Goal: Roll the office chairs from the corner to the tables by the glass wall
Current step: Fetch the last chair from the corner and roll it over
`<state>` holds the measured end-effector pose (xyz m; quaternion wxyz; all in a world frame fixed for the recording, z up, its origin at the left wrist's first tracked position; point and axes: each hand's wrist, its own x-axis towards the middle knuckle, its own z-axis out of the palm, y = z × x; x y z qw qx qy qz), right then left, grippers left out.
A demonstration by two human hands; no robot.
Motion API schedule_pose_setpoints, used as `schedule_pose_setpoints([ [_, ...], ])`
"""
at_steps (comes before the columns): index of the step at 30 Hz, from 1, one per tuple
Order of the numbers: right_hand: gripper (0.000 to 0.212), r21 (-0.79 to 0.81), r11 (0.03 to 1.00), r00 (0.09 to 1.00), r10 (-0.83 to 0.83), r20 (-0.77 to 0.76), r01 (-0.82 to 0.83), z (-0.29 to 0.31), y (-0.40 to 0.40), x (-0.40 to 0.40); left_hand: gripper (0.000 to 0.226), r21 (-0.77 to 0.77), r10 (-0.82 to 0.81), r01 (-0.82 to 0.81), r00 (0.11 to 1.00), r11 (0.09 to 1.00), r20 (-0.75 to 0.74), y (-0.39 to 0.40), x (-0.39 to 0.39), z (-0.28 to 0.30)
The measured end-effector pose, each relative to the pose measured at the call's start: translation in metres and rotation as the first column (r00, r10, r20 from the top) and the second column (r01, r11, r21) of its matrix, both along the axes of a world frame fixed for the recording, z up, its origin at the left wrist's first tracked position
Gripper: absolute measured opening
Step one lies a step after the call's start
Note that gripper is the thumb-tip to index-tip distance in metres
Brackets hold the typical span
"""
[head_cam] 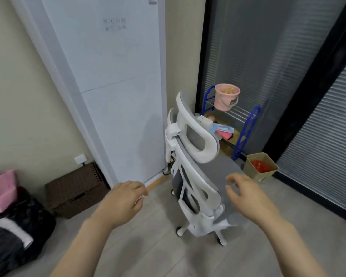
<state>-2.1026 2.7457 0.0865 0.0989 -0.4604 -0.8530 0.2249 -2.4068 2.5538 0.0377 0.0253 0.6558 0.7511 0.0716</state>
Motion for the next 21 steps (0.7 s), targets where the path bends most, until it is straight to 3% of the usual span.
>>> schedule_pose_setpoints([
  [7, 0.017, 0.117, 0.993, 0.983, 0.028, -0.18, -0.007, 0.05, 0.095, -0.067, 0.036, 0.137, -0.156, 0.159, 0.987, 0.978, -0.037, 0.14, -0.036, 0.065],
  [10, 0.008, 0.057, 0.998, 0.97, 0.037, -0.239, -0.024, 0.053, 0.109, -0.093, 0.036, 0.192, -0.269, 0.28, 0.96, 0.94, -0.081, 0.196, -0.056, 0.098],
  [16, 0.007, -0.119, 0.991, 0.929, -0.093, -0.359, 0.054, 0.05, 0.106, -0.135, 0.035, 0.263, -0.449, 0.471, 0.882, 0.842, -0.141, 0.285, -0.089, 0.141],
  [21, 0.014, -0.134, 0.919, 0.821, -0.393, -0.415, 0.372, 0.042, 0.075, -0.166, 0.038, 0.164, -0.655, 0.657, 0.752, 0.736, -0.072, 0.327, -0.114, 0.124],
])
